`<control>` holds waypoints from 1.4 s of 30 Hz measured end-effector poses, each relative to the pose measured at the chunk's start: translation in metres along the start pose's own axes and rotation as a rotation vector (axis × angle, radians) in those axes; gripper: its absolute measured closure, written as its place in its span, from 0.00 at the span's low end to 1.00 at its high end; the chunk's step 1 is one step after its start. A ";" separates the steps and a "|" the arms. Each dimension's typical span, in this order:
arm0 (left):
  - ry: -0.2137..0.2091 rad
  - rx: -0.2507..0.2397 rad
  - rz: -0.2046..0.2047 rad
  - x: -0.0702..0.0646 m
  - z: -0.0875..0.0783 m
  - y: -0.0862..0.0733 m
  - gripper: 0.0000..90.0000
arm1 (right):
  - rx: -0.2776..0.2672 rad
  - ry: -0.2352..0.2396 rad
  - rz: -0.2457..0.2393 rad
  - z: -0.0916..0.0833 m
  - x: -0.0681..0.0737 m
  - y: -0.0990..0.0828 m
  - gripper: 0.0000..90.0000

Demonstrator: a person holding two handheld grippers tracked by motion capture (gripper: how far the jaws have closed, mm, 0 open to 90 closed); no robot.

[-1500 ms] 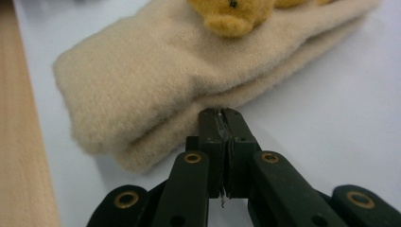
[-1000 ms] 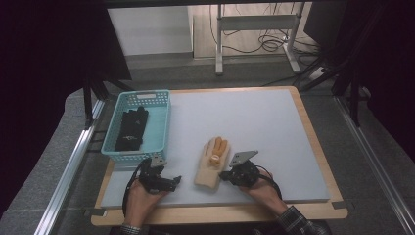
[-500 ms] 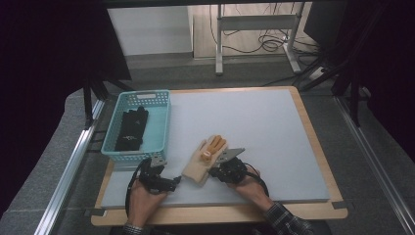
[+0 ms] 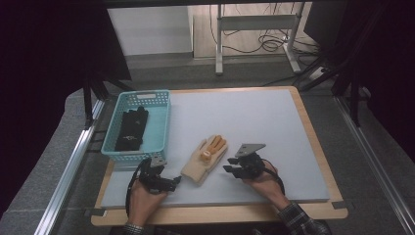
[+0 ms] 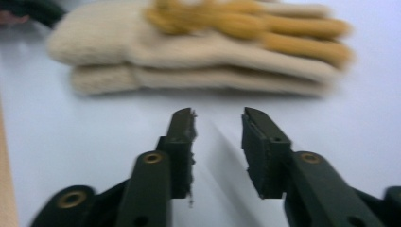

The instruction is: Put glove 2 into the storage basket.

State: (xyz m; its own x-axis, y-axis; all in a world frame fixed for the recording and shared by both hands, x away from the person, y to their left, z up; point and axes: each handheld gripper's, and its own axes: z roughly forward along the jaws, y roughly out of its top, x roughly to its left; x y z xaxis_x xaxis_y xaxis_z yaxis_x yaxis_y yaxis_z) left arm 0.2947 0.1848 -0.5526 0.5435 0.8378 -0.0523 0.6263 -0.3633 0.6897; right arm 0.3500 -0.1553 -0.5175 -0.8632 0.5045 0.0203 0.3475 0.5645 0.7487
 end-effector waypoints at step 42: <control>-0.004 0.000 -0.017 0.000 -0.004 0.001 0.04 | 0.057 -0.295 0.184 -0.046 -0.060 -0.059 0.06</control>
State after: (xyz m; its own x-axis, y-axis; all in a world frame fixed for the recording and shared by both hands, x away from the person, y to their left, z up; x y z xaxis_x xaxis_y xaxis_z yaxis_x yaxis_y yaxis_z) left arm 0.2933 0.1864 -0.5497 0.5348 0.8424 -0.0668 0.6353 -0.3487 0.6891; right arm 0.3643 -0.2489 -0.5329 -0.6440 0.7636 -0.0469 0.5146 0.4777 0.7121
